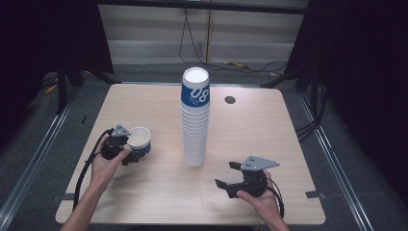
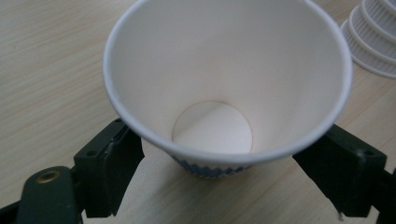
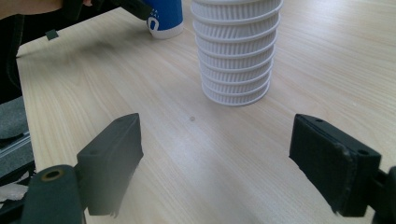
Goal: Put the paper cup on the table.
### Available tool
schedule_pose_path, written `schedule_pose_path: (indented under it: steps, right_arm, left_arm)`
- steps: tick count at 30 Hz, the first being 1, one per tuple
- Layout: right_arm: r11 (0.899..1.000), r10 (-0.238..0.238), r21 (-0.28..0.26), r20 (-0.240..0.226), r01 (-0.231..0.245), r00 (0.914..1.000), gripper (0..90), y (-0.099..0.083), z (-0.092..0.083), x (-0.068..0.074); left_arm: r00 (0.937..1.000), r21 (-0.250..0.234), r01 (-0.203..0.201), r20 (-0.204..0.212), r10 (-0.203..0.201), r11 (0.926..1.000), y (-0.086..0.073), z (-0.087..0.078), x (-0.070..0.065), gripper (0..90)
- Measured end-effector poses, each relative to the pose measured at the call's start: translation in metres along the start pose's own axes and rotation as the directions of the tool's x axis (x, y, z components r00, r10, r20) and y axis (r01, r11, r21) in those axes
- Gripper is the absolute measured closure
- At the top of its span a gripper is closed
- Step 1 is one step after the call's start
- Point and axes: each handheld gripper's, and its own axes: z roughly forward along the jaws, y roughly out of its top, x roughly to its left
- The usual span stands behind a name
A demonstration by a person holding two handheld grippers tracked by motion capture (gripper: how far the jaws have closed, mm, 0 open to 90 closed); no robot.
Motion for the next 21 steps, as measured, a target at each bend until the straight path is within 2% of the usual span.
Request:
schedule_pose_path:
  steps: [7,10,13,15,18,20,21]
  right_arm:
    - [1.0,0.007,-0.008,0.01,-0.007,0.9999,17.2,0.0,-0.002,-0.001]
    - [1.0,0.007,-0.011,0.017,-0.007,0.9998,17.3,-0.001,-0.003,-0.002]
    - [1.0,0.002,-0.014,0.018,-0.002,0.9998,18.0,-0.001,-0.003,-0.001]
    - [1.0,0.004,-0.014,0.019,-0.003,0.9998,18.1,-0.001,-0.003,-0.001]
    - [1.0,0.007,-0.015,0.024,-0.006,0.9997,18.2,-0.001,-0.004,-0.002]
    - [1.0,0.01,-0.016,0.029,-0.009,0.9995,18.2,-0.001,-0.004,-0.003]
    - [1.0,0.01,-0.017,0.031,-0.01,0.9995,18.2,-0.001,-0.004,-0.003]
  left_arm:
    - [0.9996,-0.024,-0.02,0.02,0.021,0.9995,-0.009,-0.01,-0.004,15.8]
    - [0.9995,-0.07,0.01,0.032,-0.008,0.9975,-0.012,-0.017,-0.008,15.9]
    - [0.9994,-0.094,0.022,0.028,-0.02,0.9953,-0.016,-0.02,-0.011,16.1]
    - [0.999,-0.087,0.034,0.031,-0.031,0.9956,-0.02,-0.022,-0.013,16.2]
    - [0.996,-0.103,0.075,0.056,-0.07,0.9918,-0.025,-0.027,-0.013,16.2]
    - [0.9962,-0.103,0.073,0.054,-0.068,0.992,-0.026,-0.029,-0.012,16.1]
    - [0.9975,-0.111,0.064,0.037,-0.061,0.9917,-0.03,-0.034,-0.013,16.1]
